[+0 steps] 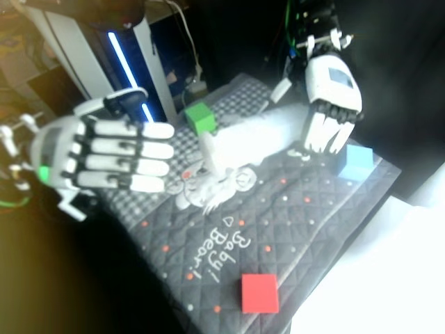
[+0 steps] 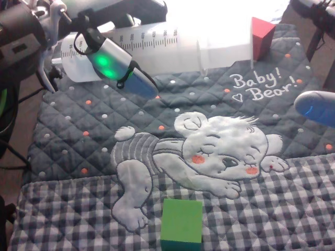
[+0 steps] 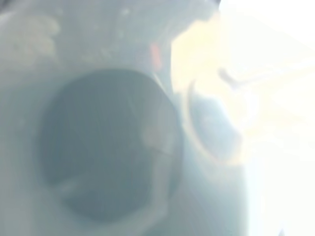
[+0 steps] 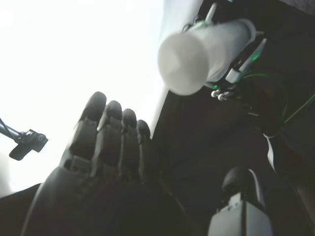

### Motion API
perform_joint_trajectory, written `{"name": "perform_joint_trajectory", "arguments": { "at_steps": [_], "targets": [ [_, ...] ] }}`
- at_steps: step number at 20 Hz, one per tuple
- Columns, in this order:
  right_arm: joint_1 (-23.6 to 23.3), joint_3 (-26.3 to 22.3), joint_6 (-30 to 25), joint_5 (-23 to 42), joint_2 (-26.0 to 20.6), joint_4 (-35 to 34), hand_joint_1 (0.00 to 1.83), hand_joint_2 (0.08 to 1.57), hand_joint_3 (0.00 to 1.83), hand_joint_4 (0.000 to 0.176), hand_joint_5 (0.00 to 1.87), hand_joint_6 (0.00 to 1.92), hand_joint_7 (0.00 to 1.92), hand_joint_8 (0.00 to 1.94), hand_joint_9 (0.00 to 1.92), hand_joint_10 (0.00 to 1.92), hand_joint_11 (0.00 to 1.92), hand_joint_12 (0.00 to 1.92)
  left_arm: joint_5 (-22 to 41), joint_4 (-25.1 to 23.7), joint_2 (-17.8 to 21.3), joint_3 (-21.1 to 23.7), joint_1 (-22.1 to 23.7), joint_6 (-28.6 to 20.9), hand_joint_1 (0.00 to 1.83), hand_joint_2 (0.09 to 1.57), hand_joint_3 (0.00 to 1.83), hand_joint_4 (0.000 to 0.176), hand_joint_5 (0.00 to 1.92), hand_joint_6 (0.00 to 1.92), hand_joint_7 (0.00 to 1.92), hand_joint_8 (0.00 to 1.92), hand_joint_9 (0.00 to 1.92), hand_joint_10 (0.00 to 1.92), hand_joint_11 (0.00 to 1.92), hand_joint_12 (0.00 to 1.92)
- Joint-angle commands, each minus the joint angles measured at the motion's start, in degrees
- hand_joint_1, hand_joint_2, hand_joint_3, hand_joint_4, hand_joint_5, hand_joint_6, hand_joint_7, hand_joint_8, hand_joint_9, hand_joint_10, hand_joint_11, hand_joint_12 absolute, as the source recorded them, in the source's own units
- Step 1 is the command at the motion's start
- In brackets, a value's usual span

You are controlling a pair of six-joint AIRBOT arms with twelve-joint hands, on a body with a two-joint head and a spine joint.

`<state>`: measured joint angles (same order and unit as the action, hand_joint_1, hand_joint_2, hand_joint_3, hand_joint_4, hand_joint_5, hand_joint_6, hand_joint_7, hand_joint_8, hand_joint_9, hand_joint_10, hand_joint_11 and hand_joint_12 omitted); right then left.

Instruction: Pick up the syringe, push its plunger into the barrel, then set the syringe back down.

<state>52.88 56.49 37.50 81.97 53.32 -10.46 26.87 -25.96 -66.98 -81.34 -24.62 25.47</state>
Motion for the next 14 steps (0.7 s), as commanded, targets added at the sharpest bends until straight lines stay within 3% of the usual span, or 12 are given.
{"name": "perform_joint_trajectory", "arguments": {
  "at_steps": [1,2,3,4,7,10,14],
  "targets": [
    [-0.72,0.45,-0.68,7.04,0.06,-0.13,0.18,0.84,0.0,0.0,0.22,0.01,0.22,0.0,0.19,0.0,0.05,0.41,7.49,1.9,0.13,0.2,1.29,-0.81,1.19,0.74,1.19,0.0,0.79,1.72,0.83,1.88,1.39,1.92,1.26,1.92],
    [-0.72,0.53,-0.73,7.04,0.37,-0.12,0.14,0.85,0.0,0.0,0.18,0.0,0.18,0.0,0.16,0.0,0.04,0.39,7.7,1.9,0.13,0.29,1.39,-0.81,1.18,0.73,1.26,0.0,0.78,1.81,0.84,1.9,1.41,1.92,1.36,1.92],
    [-0.72,0.58,-0.77,7.03,0.6,-0.1,0.12,0.84,0.0,0.0,0.15,0.0,0.16,0.0,0.13,0.0,0.03,0.38,8.04,1.93,0.14,0.33,1.47,-0.81,1.21,0.78,1.05,0.0,0.8,1.46,0.83,1.92,1.4,1.92,1.33,1.92],
    [-0.72,0.62,-0.86,7.03,0.77,-0.09,0.12,0.85,0.0,0.0,0.12,0.0,0.14,0.0,0.13,0.0,0.03,0.38,8.23,1.99,0.12,0.34,1.59,-0.82,1.21,0.78,1.05,0.0,0.82,1.4,0.83,1.92,1.43,1.92,1.41,1.92],
    [-0.72,0.72,-1.19,7.02,1.35,0.01,0.16,0.87,0.01,0.0,0.13,0.0,0.14,0.0,0.14,0.01,0.05,0.38,8.41,1.99,0.1,0.32,1.92,-0.82,1.21,0.81,0.98,0.0,0.81,1.35,0.8,1.92,1.43,1.92,1.47,1.92],
    [-0.72,0.78,-1.5,7.01,1.85,0.47,0.16,0.84,0.0,0.0,0.11,0.0,0.12,0.0,0.12,0.0,0.02,0.37,8.1,1.98,0.07,0.14,2.01,-0.82,1.22,0.73,1.12,0.0,0.84,1.42,0.87,1.92,1.45,1.92,1.51,1.92],
    [-0.72,0.84,-1.82,6.83,2.39,0.74,0.09,0.89,0.01,0.0,0.08,0.0,0.06,0.0,0.06,0.0,0.01,0.35,7.65,2.03,-0.06,-0.2,2.19,-0.82,1.22,0.74,1.09,0.0,0.84,1.39,0.86,1.92,1.43,1.92,1.45,1.92]
  ]
}}
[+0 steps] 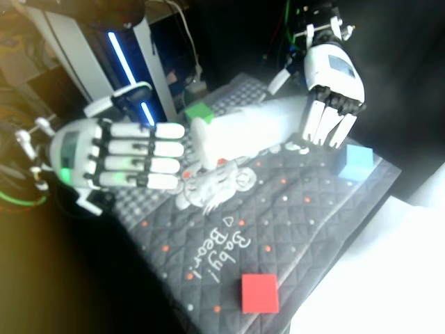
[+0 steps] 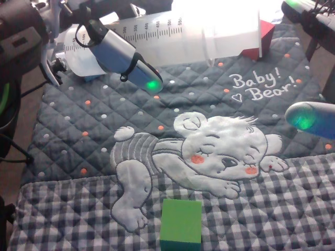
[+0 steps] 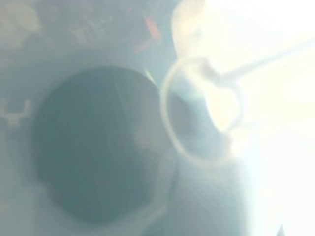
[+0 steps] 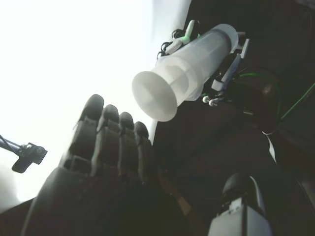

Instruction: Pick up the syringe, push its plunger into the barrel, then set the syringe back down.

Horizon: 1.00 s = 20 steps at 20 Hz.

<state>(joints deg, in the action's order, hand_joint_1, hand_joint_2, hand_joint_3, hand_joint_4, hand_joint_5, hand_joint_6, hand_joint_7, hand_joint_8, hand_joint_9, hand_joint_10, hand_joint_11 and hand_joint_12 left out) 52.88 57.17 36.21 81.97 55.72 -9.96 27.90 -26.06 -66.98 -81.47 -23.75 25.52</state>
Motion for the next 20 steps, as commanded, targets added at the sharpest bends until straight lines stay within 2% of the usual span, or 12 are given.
{"name": "perform_joint_trajectory", "arguments": {
  "at_steps": [1,5,7,8,9,10,11,14,17,18,19,20],
  "targets": [
    [-0.72,0.16,-0.54,6.82,0.0,0.23,0.09,0.89,0.01,0.0,0.08,0.0,0.06,0.0,0.06,0.0,0.0,0.33,6.61,2.14,-0.07,-0.06,1.34,-0.86,1.23,0.69,1.19,0.0,0.86,1.44,0.9,1.92,1.43,1.92,1.45,1.92],
    [-0.72,0.42,-1.07,6.35,0.55,0.76,0.0,0.9,0.0,0.0,0.07,0.0,0.02,0.0,0.0,0.0,0.0,0.01,6.44,1.94,-0.24,0.04,1.73,-0.86,1.22,0.75,1.1,0.0,0.83,1.4,0.86,1.92,1.43,1.92,1.46,1.92],
    [-0.72,0.66,-1.46,6.07,1.1,0.81,0.0,0.89,0.0,0.0,0.08,0.01,0.04,0.01,0.0,0.0,0.01,0.01,6.29,1.69,-0.22,0.13,1.85,-0.86,1.23,0.68,1.21,0.0,0.87,1.45,0.91,1.92,1.42,1.92,1.39,1.92],
    [-0.72,0.74,-1.56,5.96,1.28,0.81,0.01,0.92,0.01,0.0,0.07,0.0,0.04,0.01,0.01,0.0,0.03,0.01,6.29,1.64,-0.22,0.16,1.96,-0.86,1.22,0.73,1.13,0.0,0.83,1.43,0.88,1.92,1.39,1.92,1.25,1.92],
    [-0.72,0.86,-1.73,5.85,1.51,0.85,0.02,0.94,0.02,0.0,0.09,0.01,0.06,0.01,0.03,0.01,0.05,0.02,6.18,1.31,-0.22,0.27,2.18,-0.86,1.22,0.74,1.12,0.0,0.83,1.42,0.88,1.92,1.39,1.92,1.24,1.92],
    [-0.73,0.97,-1.93,5.79,1.67,0.92,0.02,0.95,0.02,0.0,0.09,0.01,0.07,0.01,0.04,0.01,0.07,0.03,6.08,0.97,-0.23,0.38,2.33,-0.86,1.22,0.77,1.05,0.0,0.81,1.4,0.84,1.92,1.39,1.92,1.32,1.92],
    [-0.82,1.05,-2.05,5.71,1.84,1.03,0.02,0.96,0.02,0.0,0.09,0.0,0.06,0.01,0.04,0.01,0.08,0.04,6.08,0.8,-0.27,0.47,2.39,-0.86,1.22,0.76,1.07,0.0,0.82,1.4,0.85,1.92,1.4,1.92,1.37,1.92],
    [-1.3,1.14,-2.1,5.1,2.21,1.48,0.06,0.94,0.0,0.0,0.1,0.01,0.08,0.01,0.04,0.01,0.07,0.04,6.07,0.56,-0.61,0.55,2.4,-0.86,1.23,0.62,1.32,0.0,0.9,1.49,0.97,1.92,1.42,1.92,1.32,1.92],
    [-1.57,1.26,-2.13,4.69,2.51,1.74,0.0,0.96,0.0,0.0,0.08,0.0,0.07,0.0,0.03,0.0,0.06,0.04,6.13,0.37,-0.82,0.57,2.4,-0.87,1.23,0.64,1.3,0.0,0.88,1.5,0.96,1.92,1.41,1.92,1.33,1.92],
    [-1.64,1.3,-2.14,4.61,2.59,1.81,0.01,0.95,0.0,0.0,0.07,0.0,0.06,0.0,0.03,0.0,0.05,0.03,6.2,0.32,-0.85,0.58,2.43,-0.88,1.23,0.61,1.36,0.0,0.9,1.53,0.99,1.92,1.36,1.92,1.18,1.92],
    [-1.73,1.32,-2.16,4.48,2.67,1.91,0.04,0.94,0.0,0.0,0.08,0.0,0.06,0.0,0.02,0.0,0.04,0.03,6.28,0.3,-0.86,0.59,2.51,-0.89,1.23,0.62,1.33,0.0,0.89,1.52,0.97,1.92,1.35,1.92,1.18,1.92],
    [-1.82,1.33,-2.17,4.4,2.72,2.0,0.04,0.92,0.0,0.0,0.08,0.0,0.06,0.0,0.02,0.0,0.02,0.02,6.29,0.26,-0.86,0.61,2.62,-0.89,1.22,0.71,1.16,0.0,0.84,1.44,0.89,1.92,1.35,1.92,1.2,1.92]
  ]
}}
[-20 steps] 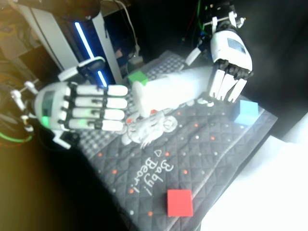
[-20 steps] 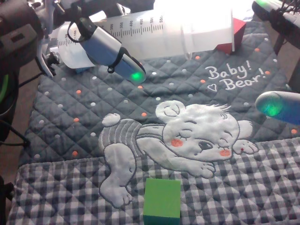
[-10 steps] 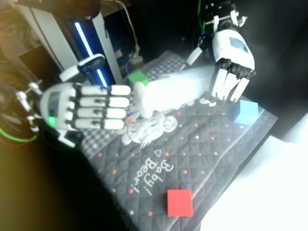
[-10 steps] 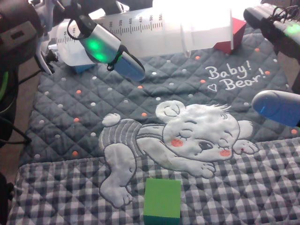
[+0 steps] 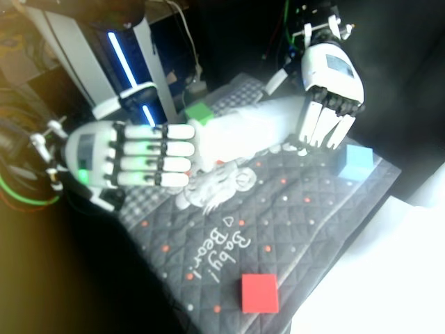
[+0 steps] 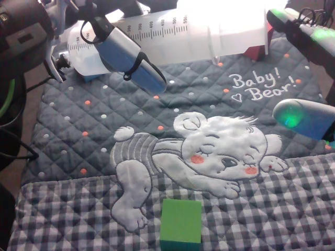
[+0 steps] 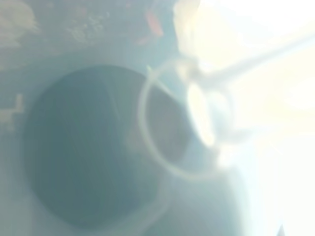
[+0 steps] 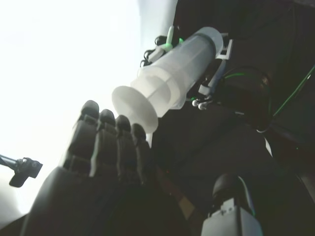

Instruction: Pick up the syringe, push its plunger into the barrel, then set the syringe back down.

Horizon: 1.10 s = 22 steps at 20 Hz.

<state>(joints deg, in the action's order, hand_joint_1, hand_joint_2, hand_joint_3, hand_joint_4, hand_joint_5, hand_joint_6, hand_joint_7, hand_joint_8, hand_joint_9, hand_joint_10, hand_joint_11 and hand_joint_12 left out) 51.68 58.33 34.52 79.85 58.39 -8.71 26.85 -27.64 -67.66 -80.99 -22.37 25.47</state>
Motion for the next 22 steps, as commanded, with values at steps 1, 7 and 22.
{"name": "perform_joint_trajectory", "arguments": {
  "at_steps": [1,7,22],
  "targets": [
    [-0.7,0.18,-0.51,6.44,0.15,0.85,0.03,0.92,0.0,0.0,0.09,0.0,0.07,0.0,0.02,0.0,0.02,0.02,7.33,1.79,-0.19,0.16,1.36,-0.84,1.22,0.74,1.11,0.0,0.83,1.41,0.87,1.92,1.36,1.92,1.23,1.92],
    [-1.29,0.25,-0.57,5.96,0.54,1.48,0.06,0.9,0.0,0.0,0.06,0.0,0.06,0.0,0.01,0.0,0.02,0.03,7.32,1.63,-0.41,0.14,1.97,-0.84,1.22,0.69,1.19,0.0,0.86,1.44,0.9,1.92,1.39,1.92,1.31,1.92],
    [-2.13,0.73,-0.57,5.25,1.82,2.11,0.05,0.9,0.0,0.0,0.07,0.01,0.06,0.01,0.01,0.0,0.02,0.01,4.91,-0.79,-1.54,-0.26,4.65,-0.84,1.22,0.72,1.12,0.0,0.87,1.39,0.86,1.92,1.42,1.92,1.38,1.92]
  ]
}}
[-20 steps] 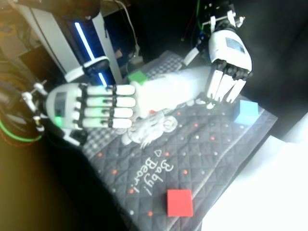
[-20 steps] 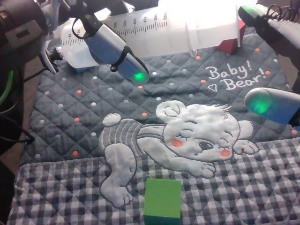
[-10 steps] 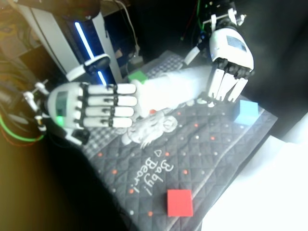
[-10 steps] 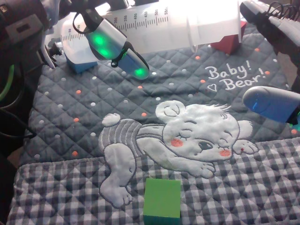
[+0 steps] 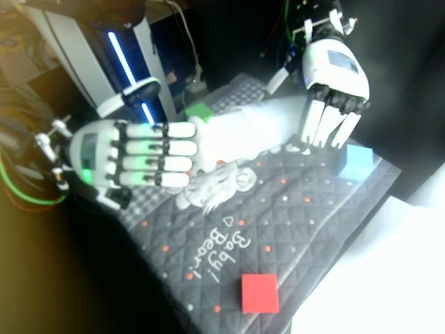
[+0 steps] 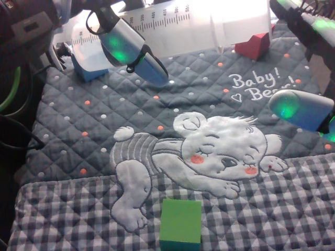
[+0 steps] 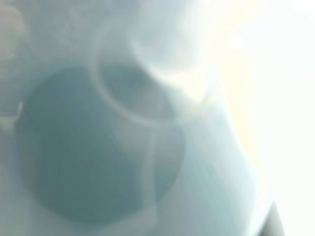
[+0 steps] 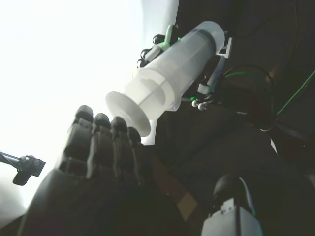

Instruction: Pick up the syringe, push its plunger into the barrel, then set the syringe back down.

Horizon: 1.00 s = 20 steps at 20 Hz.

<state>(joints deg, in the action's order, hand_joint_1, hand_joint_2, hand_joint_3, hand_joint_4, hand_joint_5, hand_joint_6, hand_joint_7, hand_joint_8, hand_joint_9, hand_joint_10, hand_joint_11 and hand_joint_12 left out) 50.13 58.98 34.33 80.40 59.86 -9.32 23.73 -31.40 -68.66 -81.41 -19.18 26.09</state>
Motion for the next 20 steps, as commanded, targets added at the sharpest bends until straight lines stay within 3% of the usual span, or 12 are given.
{"name": "perform_joint_trajectory", "arguments": {
  "at_steps": [1,3,4,5,6,10,11,14,16,19,20],
  "targets": [
    [-0.69,0.11,-0.37,4.56,0.44,2.82,0.05,0.89,0.0,0.0,0.07,0.0,0.06,0.01,0.02,0.01,0.03,0.01,7.97,2.92,-0.63,0.07,1.53,-1.45,1.22,0.72,1.13,0.0,0.87,1.38,0.87,1.92,1.42,1.92,1.37,1.92],
    [-0.72,0.19,-0.37,4.47,0.58,2.89,0.03,0.9,0.0,0.0,0.06,0.0,0.04,0.0,0.0,0.0,0.02,0.01,7.87,2.82,-0.77,0.0,1.64,-1.45,1.22,0.71,1.14,0.0,0.87,1.39,0.88,1.92,1.43,1.92,1.4,1.92],
    [-0.72,0.23,-0.37,4.43,0.67,2.89,0.04,0.92,0.01,0.0,0.07,0.01,0.06,0.01,0.02,0.01,0.03,0.02,7.72,2.7,-0.81,-0.02,1.75,-1.45,1.22,0.7,1.16,0.0,0.87,1.41,0.89,1.92,1.38,1.92,1.27,1.92],
    [-0.73,0.25,-0.37,4.39,0.76,2.89,0.05,0.92,0.01,0.0,0.07,0.0,0.06,0.01,0.02,0.01,0.03,0.02,7.53,2.59,-0.85,-0.05,1.86,-1.44,1.22,0.71,1.15,0.0,0.87,1.4,0.88,1.92,1.39,1.92,1.26,1.92],
    [-0.77,0.27,-0.37,4.35,0.83,2.91,0.07,0.92,0.01,0.0,0.06,0.0,0.05,0.0,0.01,0.0,0.02,0.01,7.47,2.56,-0.92,-0.14,1.94,-1.44,1.22,0.72,1.12,0.0,0.86,1.39,0.87,1.92,1.39,1.92,1.34,1.92],
    [-0.92,0.35,-0.37,4.25,0.96,3.07,0.02,0.89,0.0,0.0,0.05,0.0,0.04,0.0,0.0,0.0,0.0,0.01,7.2,2.28,-1.1,-0.32,2.27,-1.44,1.23,0.65,1.25,0.0,0.89,1.45,0.93,1.92,1.3,1.92,1.12,1.92],
    [-1.03,0.37,-0.37,4.2,1.04,3.16,0.02,0.9,0.0,0.0,0.05,0.0,0.04,0.0,0.0,0.0,0.01,0.01,7.14,2.21,-1.12,-0.34,2.45,-1.44,1.23,0.67,1.22,0.0,0.89,1.43,0.91,1.92,1.35,1.92,1.24,1.92],
    [-1.16,0.42,-0.37,4.02,1.22,3.3,0.02,0.94,0.01,0.0,0.05,0.0,0.02,0.0,0.0,0.0,0.0,0.0,6.95,2.02,-1.24,-0.34,2.72,-1.44,1.23,0.65,1.27,0.0,0.9,1.47,0.92,1.92,1.22,1.92,0.91,1.92],
    [-1.23,0.42,-0.37,3.93,1.28,3.37,0.0,0.95,0.01,0.0,0.05,0.0,0.02,0.0,0.0,0.0,0.0,0.0,6.79,1.8,-1.38,-0.37,2.82,-1.44,1.23,0.65,1.25,0.0,0.92,1.44,0.9,1.92,1.26,1.92,1.19,1.92],
    [-1.3,0.47,-0.37,3.88,1.36,3.43,0.0,0.94,0.0,0.0,0.05,0.0,0.02,0.0,0.0,0.0,0.01,0.0,6.78,1.6,-1.54,-0.4,2.88,-1.44,1.23,0.64,1.26,0.0,0.93,1.43,0.9,1.92,1.27,1.92,1.2,1.92],
    [-1.31,0.47,-0.37,3.88,1.36,3.44,0.0,0.93,0.0,0.0,0.05,0.0,0.02,0.0,0.0,0.0,0.01,0.01,6.78,1.59,-1.55,-0.4,2.9,-1.44,1.23,0.65,1.25,0.0,0.92,1.43,0.9,1.92,1.3,1.92,1.29,1.92]
  ]
}}
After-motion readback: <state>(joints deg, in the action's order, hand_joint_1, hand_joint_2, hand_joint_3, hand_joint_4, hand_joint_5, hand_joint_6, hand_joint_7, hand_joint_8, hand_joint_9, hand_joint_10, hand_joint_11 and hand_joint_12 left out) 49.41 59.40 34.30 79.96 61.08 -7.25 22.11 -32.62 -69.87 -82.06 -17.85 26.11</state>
